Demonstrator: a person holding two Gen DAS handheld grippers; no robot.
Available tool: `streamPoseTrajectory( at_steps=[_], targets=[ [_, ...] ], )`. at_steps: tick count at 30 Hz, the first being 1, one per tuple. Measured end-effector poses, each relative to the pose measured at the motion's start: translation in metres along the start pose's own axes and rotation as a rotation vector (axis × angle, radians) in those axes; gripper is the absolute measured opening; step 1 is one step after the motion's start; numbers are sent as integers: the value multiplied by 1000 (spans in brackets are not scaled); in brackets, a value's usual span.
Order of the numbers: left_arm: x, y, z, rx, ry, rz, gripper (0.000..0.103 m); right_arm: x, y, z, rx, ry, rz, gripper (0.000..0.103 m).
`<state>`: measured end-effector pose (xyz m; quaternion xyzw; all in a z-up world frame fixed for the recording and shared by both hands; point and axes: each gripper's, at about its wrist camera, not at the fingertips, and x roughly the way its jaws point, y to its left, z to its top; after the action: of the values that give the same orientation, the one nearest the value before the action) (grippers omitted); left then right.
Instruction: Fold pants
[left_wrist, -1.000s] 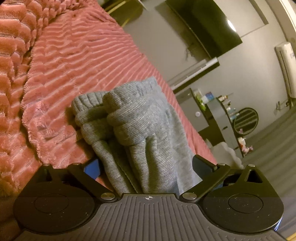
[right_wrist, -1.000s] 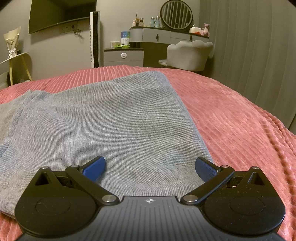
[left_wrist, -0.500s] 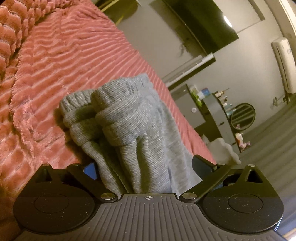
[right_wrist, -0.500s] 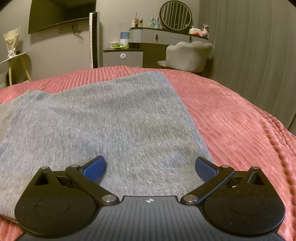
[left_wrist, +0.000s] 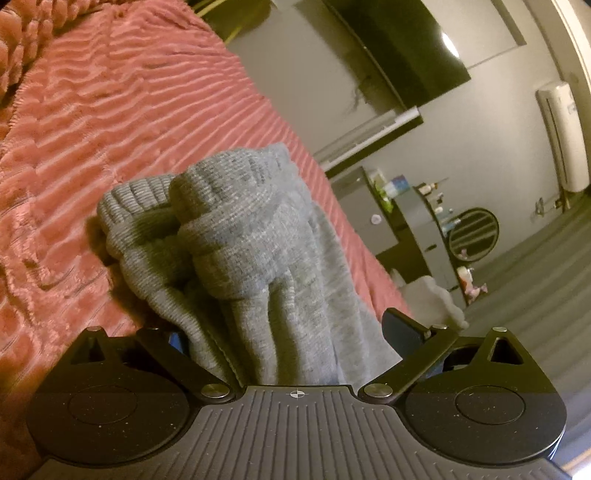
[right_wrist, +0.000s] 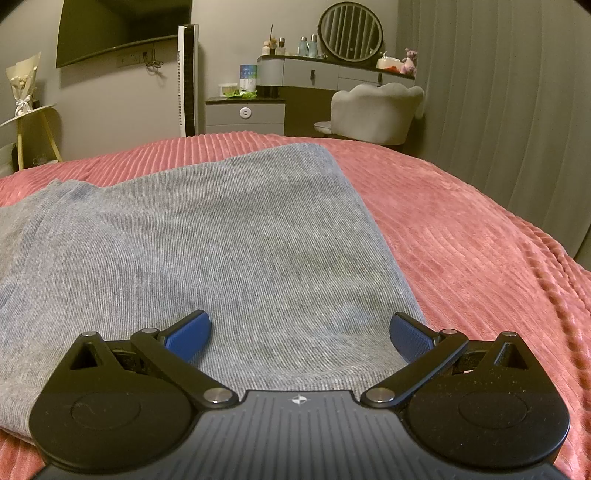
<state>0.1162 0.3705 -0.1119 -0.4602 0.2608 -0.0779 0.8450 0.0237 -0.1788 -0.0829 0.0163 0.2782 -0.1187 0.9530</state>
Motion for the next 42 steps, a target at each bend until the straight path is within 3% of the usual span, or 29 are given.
streamPoseTrajectory(
  at_steps=[4,6,8,11,15,16,20,22,23,26,34,38,42],
  targets=[
    [-2,6,3,-44,-9,-22,99,0,1,0,-1,-1,-3,103],
    [-4,5,2,-32,-17,-1,88,1,0,0,-1,-1,-3,103],
    [-5,7,1,-23,-19,20,51,1,0,0,-2,-1,-3,103],
    [-8,13,0,-52,-32,-21,38,1,0,0,-2,-1,-4,103],
    [-6,5,-1,13,-39,3,41,1,0,0,-2,-2,-4,103],
    [-5,7,-1,5,-34,17,52,0,1,0,-2,-2,-4,103],
    [1,12,1,-48,-21,32,62,0,1,0,-2,-2,-4,103],
    [4,11,3,-58,-22,35,57,0,1,0,-5,-4,-6,103],
    [5,9,4,-55,-20,44,42,1,0,1,-5,-3,-8,103],
    [4,5,4,-47,-18,30,24,1,1,3,-3,2,-10,103],
    [-25,-43,2,44,-59,-39,20,-4,-5,17,44,49,24,103],
    [-38,-82,-1,110,-75,-80,20,-14,-30,22,232,22,103,103],
    [-44,-149,-12,267,-92,-124,20,-29,-58,27,401,-28,114,103]
  ],
)
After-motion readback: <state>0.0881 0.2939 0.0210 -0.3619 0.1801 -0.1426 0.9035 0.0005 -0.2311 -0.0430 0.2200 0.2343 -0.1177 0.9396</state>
